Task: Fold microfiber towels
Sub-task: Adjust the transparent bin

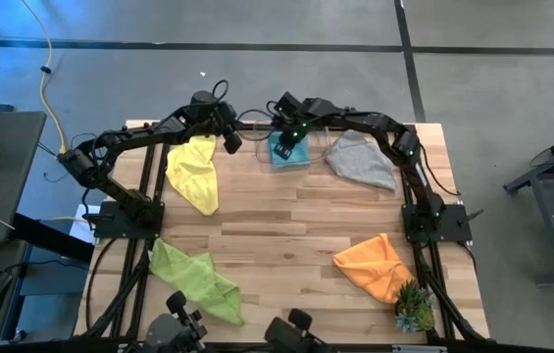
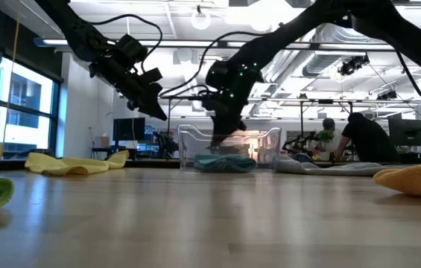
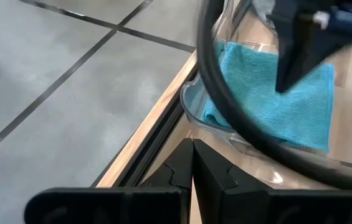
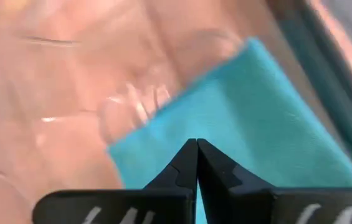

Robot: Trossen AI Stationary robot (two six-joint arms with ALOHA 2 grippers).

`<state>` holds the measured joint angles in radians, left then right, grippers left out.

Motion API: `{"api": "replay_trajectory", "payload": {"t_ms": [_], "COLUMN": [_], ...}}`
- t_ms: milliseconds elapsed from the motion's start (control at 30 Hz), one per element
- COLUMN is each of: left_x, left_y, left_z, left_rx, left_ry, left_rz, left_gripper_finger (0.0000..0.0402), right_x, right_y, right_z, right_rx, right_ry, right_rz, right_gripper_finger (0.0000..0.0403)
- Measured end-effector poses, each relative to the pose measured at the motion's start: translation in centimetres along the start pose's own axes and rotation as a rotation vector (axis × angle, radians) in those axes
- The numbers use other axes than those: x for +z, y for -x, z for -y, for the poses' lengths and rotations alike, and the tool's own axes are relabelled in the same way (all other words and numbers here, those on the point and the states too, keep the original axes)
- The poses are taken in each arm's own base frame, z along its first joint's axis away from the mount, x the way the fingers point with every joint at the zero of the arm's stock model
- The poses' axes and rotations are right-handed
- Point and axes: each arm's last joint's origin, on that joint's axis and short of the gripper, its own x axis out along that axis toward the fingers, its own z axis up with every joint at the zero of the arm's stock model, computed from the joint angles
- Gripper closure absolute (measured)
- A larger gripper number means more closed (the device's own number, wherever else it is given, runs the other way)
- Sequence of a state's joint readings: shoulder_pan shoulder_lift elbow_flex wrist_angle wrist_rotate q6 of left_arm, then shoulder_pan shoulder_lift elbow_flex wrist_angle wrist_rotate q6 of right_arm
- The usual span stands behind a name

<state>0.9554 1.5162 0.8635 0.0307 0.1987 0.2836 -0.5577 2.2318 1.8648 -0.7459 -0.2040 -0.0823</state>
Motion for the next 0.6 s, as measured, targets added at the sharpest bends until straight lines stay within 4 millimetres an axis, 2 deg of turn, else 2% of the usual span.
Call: {"api": "replay_trajectory", "payload": {"t_ms": [133, 333, 600], "left_x": [-0.4, -1.6, -2.0], "left_y": [-0.1, -0.3, -0.4], "left_z": [0.1, 0.4, 0.5], "left_rx": [0.001, -0.001, 0.006], "left_ry": [0.005, 0.026, 0.037], "left_rz": [0.011, 0.006, 0.03], "left_gripper_finger": [0.0402, 0.0402, 0.0402], "right_x": [-0.5, -0.9, -0.4], "right_y": [-1.5, -2.4, -2.1], "right_z": [-0.1, 0.8, 1.3], "right_rx": [-0.023, -0.063, -0.133], "right_ry": [0.002, -0.032, -0.03], "right_rz": [0.033, 0.052, 0.096], "right_gripper_finger": [0.0403, 0.0403, 0.0403]}}
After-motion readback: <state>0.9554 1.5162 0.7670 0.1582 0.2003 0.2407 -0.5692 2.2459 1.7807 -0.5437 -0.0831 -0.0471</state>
